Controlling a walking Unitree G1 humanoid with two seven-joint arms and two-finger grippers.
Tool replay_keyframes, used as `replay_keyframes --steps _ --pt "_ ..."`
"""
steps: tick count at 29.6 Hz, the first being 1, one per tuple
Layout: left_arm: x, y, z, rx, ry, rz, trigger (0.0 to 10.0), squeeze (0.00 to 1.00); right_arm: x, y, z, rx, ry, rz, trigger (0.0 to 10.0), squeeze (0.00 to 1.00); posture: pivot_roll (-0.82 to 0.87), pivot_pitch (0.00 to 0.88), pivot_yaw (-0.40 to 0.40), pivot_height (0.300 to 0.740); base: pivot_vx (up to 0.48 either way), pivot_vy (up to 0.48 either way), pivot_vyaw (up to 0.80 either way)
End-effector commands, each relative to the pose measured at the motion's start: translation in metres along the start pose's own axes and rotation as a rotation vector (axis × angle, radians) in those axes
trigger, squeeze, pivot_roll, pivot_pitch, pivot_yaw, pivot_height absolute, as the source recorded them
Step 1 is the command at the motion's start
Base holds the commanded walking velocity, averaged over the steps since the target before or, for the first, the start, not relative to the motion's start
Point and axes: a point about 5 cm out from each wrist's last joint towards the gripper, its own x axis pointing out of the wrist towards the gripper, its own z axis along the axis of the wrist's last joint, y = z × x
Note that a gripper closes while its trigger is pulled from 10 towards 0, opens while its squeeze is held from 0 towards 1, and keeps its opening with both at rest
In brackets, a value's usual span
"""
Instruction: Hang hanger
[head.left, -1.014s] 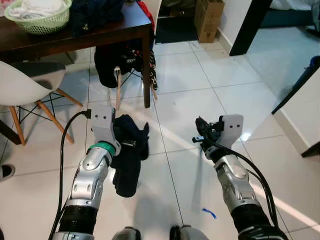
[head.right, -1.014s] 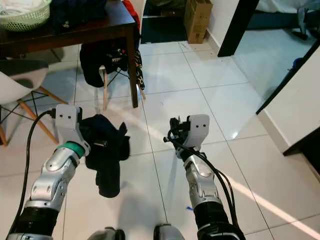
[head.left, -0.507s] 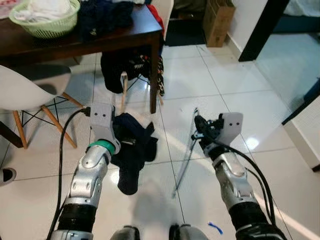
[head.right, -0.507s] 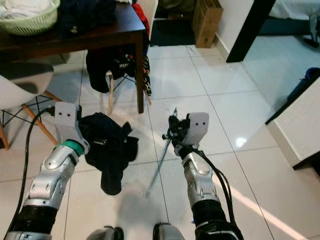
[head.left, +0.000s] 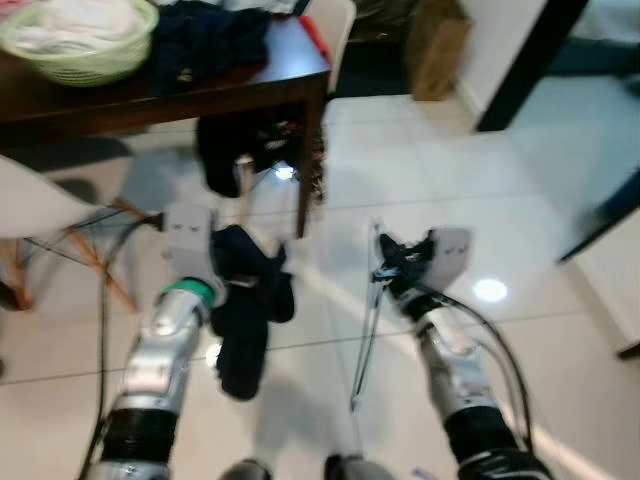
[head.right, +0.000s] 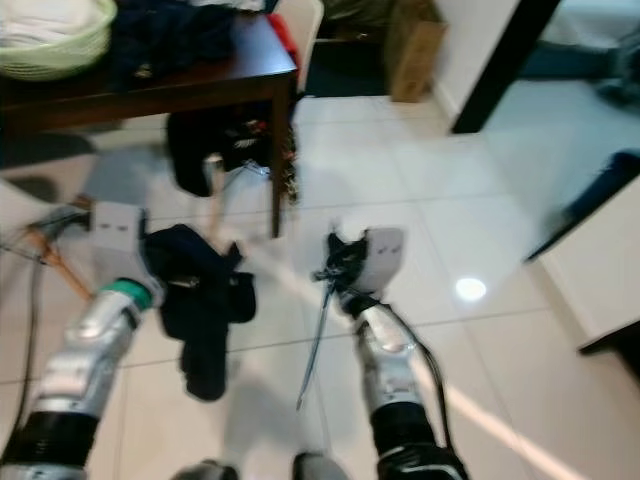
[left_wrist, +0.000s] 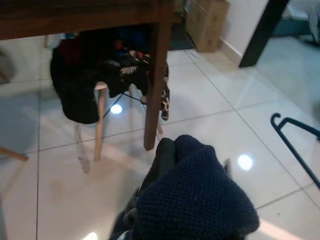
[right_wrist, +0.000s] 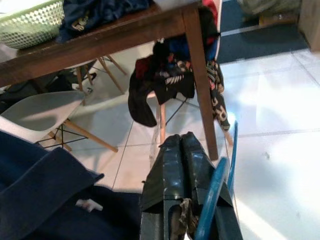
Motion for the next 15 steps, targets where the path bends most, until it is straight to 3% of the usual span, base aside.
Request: replay_keyframes --steps 1,15 --pt "0.0001 -0.0054 0.0036 -0.007 -0.018 -0.017 10.0 0.00 -0.0060 -0.0093 -0.0050 0.007 0.023 -0.036 10.0 0.00 0.01 0.082 0.036 0.740 0.337 0.000 -0.80" --pt "-0.0012 -0.0058 0.0037 -0.006 -0.019 -0.020 10.0 0.00 -0.0059 -0.0091 -0.0052 0.003 0.022 -0.034 10.0 0.00 0.01 0.078 0.033 0.740 0.338 0.000 -0.06"
